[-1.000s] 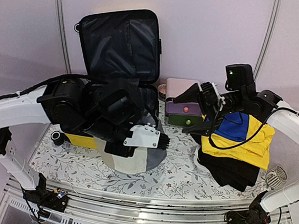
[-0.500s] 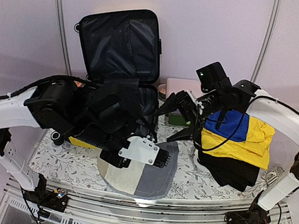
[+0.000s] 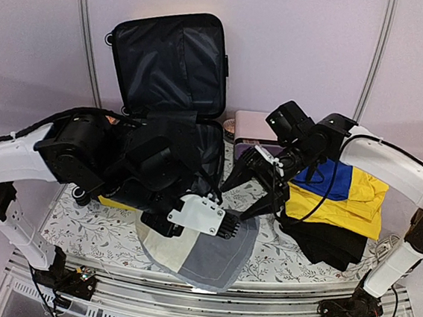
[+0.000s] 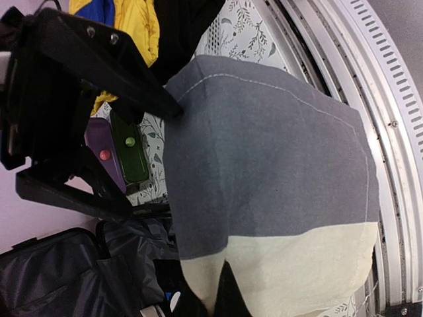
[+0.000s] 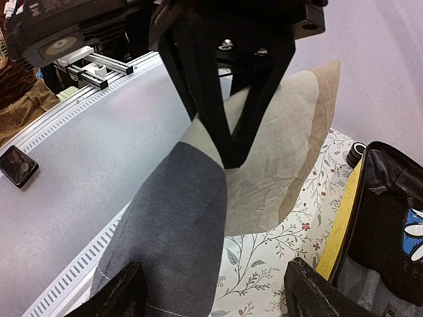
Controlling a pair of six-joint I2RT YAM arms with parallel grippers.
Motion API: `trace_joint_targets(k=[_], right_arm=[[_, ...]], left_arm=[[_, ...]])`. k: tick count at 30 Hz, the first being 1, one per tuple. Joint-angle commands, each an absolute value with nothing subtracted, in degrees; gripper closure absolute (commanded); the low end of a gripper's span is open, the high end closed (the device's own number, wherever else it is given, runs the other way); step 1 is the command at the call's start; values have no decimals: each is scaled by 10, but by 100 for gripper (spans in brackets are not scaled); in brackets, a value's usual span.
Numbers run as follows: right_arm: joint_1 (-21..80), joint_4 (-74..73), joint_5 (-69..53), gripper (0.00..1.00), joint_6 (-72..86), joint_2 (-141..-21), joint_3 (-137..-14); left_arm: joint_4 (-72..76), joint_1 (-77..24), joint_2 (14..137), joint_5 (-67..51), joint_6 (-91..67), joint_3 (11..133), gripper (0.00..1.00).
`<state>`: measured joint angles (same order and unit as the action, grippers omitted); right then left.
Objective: Open, take out, and arrange the luggage
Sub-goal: Pass from the left arm to the right
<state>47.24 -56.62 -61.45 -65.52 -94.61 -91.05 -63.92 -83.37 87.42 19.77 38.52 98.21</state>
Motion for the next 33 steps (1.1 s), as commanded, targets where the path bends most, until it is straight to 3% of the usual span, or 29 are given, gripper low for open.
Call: trace_joint_targets(k=[1,6,15,20,23,27,33], right_arm=[[476,-572,-621,26,-633,-889,-876],[486,-555,-600,26,-581,-856,-846],[526,-487,-443,28,-459,-862,-820],[526,-433,-390,14,-434,-841,-796],[527,-428,-392,13,-435,-846,-797],[526,-479,-409,31,-458,-877,-827],[526,-513,-425,85,-485,-870,-827]], left_arm=[[-645,-841,881,196,420,995,100],[-632,-841,878,210,430,985,100],[-616,-839,881,215,440,976,100],[-617,-839,881,214,439,977,100],[-617,-839,882,213,438,977,100],[-616,-839,882,214,439,977,100],[-610,-831,878,214,438,966,100]])
